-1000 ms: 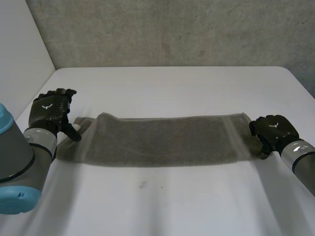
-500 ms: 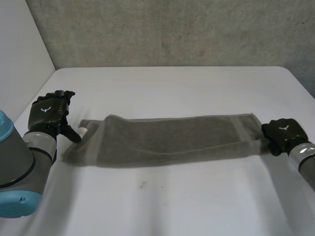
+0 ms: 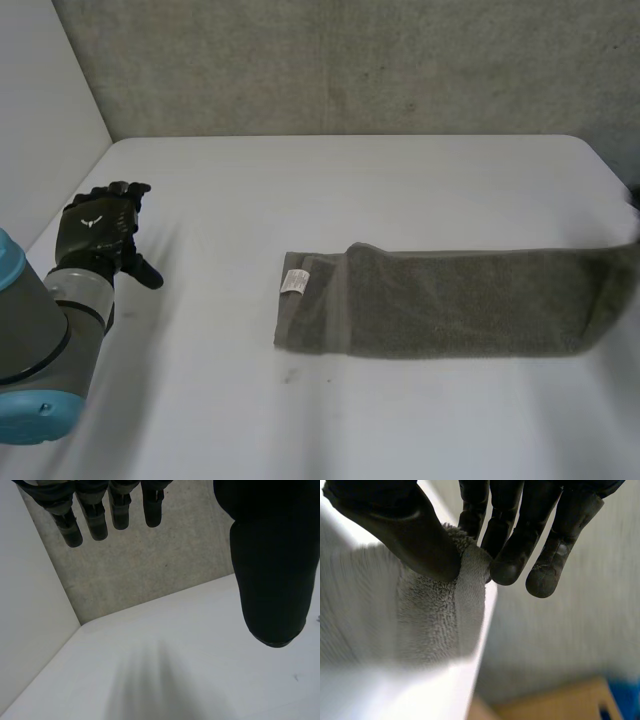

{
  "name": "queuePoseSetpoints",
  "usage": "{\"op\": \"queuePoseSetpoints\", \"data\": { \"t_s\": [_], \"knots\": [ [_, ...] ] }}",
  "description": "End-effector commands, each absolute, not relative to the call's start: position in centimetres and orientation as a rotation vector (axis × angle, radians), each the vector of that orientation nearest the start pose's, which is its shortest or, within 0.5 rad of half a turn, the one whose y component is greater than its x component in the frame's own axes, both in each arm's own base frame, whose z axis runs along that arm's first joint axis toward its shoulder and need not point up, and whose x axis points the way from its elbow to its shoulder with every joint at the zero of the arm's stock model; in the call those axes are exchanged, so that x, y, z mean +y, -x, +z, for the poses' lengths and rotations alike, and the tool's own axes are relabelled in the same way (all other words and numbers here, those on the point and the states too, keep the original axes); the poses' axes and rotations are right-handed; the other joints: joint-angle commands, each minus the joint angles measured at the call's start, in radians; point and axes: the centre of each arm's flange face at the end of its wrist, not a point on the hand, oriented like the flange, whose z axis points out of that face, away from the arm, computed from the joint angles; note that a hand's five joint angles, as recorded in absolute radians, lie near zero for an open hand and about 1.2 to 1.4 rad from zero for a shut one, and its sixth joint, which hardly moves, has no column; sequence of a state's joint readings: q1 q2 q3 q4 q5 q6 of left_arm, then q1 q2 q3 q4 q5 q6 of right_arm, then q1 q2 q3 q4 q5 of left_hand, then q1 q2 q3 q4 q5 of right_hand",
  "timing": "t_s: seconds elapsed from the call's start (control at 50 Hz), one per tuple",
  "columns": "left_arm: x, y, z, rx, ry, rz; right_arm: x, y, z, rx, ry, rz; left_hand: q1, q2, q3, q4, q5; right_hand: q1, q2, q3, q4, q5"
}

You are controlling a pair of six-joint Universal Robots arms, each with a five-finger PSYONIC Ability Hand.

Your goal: Fold the towel.

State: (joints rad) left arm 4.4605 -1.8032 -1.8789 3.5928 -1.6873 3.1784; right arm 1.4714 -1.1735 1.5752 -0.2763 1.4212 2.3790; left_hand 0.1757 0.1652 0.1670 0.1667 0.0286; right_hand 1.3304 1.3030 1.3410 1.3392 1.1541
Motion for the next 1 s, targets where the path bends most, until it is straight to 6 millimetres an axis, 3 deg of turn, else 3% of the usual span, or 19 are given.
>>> {"op": "queuePoseSetpoints", "data": {
  "t_s": [0.02,0.06,0.08,0.12,0.14,0.18,0.28,0.4,0.42,0.44,0.46,0.5,0.62,0.66,0.68,0.72,0.78,0.88,1.0],
  "knots": [
    [-28.2,19.7,18.6,2.354,-0.217,-2.159,-34.0,-23.2,23.6,2.055,1.209,-2.361,-0.001,0.009,0.008,0.008,-0.029,0.066,0.093,0.055,0.057,0.068],
    [-28.2,19.7,18.6,2.354,-0.217,-2.159,-30.9,-28.6,22.7,1.904,1.304,-2.278,-0.001,0.009,0.008,0.008,-0.029,0.066,0.093,0.055,0.057,0.068],
    [-28.2,19.7,18.6,2.354,-0.217,-2.159,-30.9,-28.7,22.7,1.904,1.304,-2.277,-0.001,0.009,0.008,0.008,-0.029,0.066,0.093,0.055,0.057,0.068],
    [-28.2,19.7,18.6,2.354,-0.217,-2.159,-26.8,-33.9,21.0,1.756,1.422,-2.168,-0.001,0.009,0.008,0.008,-0.029,0.066,0.093,0.055,0.057,0.068],
    [-28.1,19.8,18.5,2.356,-0.219,-2.157,-26.7,-34.0,21.0,1.755,1.422,-2.168,-0.001,0.009,0.008,0.008,-0.029,0.066,0.093,0.055,0.057,0.068],
    [-28.1,19.8,18.5,2.356,-0.219,-2.157,-23.3,-37.3,18.7,1.671,1.512,-2.052,-0.001,0.009,0.008,0.008,-0.029,0.066,0.093,0.055,0.057,0.068],
    [-28.1,19.8,18.5,2.358,-0.222,-2.159,-19.8,-39.6,14.9,1.636,1.61,-1.901,-0.001,0.009,0.008,0.008,-0.029,0.066,0.093,0.055,0.057,0.068],
    [-28.1,19.9,18.5,2.358,-0.223,-2.159,-17.6,-40.8,12.9,1.607,1.661,-1.824,-0.001,0.009,0.008,0.008,-0.029,0.066,0.093,0.055,0.057,0.068],
    [-28.1,19.9,18.5,2.358,-0.223,-2.159,-17.6,-40.7,12.6,1.616,1.668,-1.813,-0.001,0.009,0.008,0.008,-0.029,-0.023,0.004,-0.034,-0.032,-0.021],
    [-28.1,19.9,18.5,2.358,-0.223,-2.159,-17.5,-40.6,12.4,1.632,1.672,-1.802,-0.001,0.009,0.008,0.008,-0.029,-0.512,-0.485,-0.523,-0.521,-0.511],
    [-28.1,19.9,18.5,2.358,-0.224,-2.159,-17.5,-40.6,12.4,1.632,1.672,-1.802,-0.001,0.009,0.008,0.008,-0.029,-0.517,-0.49,-0.528,-0.526,-0.516],
    [-28.1,19.9,18.5,2.358,-0.224,-2.159,-17.7,-40.1,13.1,1.674,1.659,-1.815,-0.001,0.009,0.008,0.008,-0.029,-1.156,-1.129,-1.166,-1.165,-1.154],
    [-28.0,19.9,18.4,2.361,-0.225,-2.155,-19.7,-38.0,16.6,1.797,1.497,-1.887,-0.001,0.009,0.008,0.008,-0.029,-1.156,-1.129,-1.166,-1.165,-1.154],
    [-28.0,19.9,18.4,2.361,-0.225,-2.155,-22.4,-34.8,18.4,1.924,1.287,-1.899,-0.001,0.009,0.008,0.008,-0.029,-1.156,-1.129,-1.166,-1.165,-1.154],
    [-28.0,19.9,18.4,2.361,-0.225,-2.155,-22.4,-34.7,18.4,1.925,1.285,-1.899,-0.001,0.009,0.008,0.008,-0.029,-1.156,-1.129,-1.166,-1.165,-1.154],
    [-28.0,19.9,18.4,2.361,-0.225,-2.155,-24.1,-31.9,19.7,2.001,1.11,-1.895,-0.001,0.009,0.008,0.008,-0.029,-1.156,-1.129,-1.166,-1.165,-1.154],
    [-28.1,19.9,18.3,2.361,-0.225,-2.155,-24.8,-30.5,19.8,2.034,1.052,-1.876,-0.001,0.009,0.008,0.008,-0.029,-1.156,-1.129,-1.166,-1.165,-1.154],
    [-28.0,20.0,18.1,2.368,-0.228,-2.148,-26.7,-24.2,17.2,2.235,0.917,-1.746,-0.001,0.009,0.008,0.008,-0.029,-1.156,-1.129,-1.166,-1.165,-1.154],
    [-28.0,20.0,18.1,2.369,-0.229,-2.146,-26.7,-21.3,15.0,2.326,0.856,-1.653,-0.001,0.009,0.008,0.008,-0.029,-0.961,-0.933,-0.971,-0.969,-0.959]
  ]
}}
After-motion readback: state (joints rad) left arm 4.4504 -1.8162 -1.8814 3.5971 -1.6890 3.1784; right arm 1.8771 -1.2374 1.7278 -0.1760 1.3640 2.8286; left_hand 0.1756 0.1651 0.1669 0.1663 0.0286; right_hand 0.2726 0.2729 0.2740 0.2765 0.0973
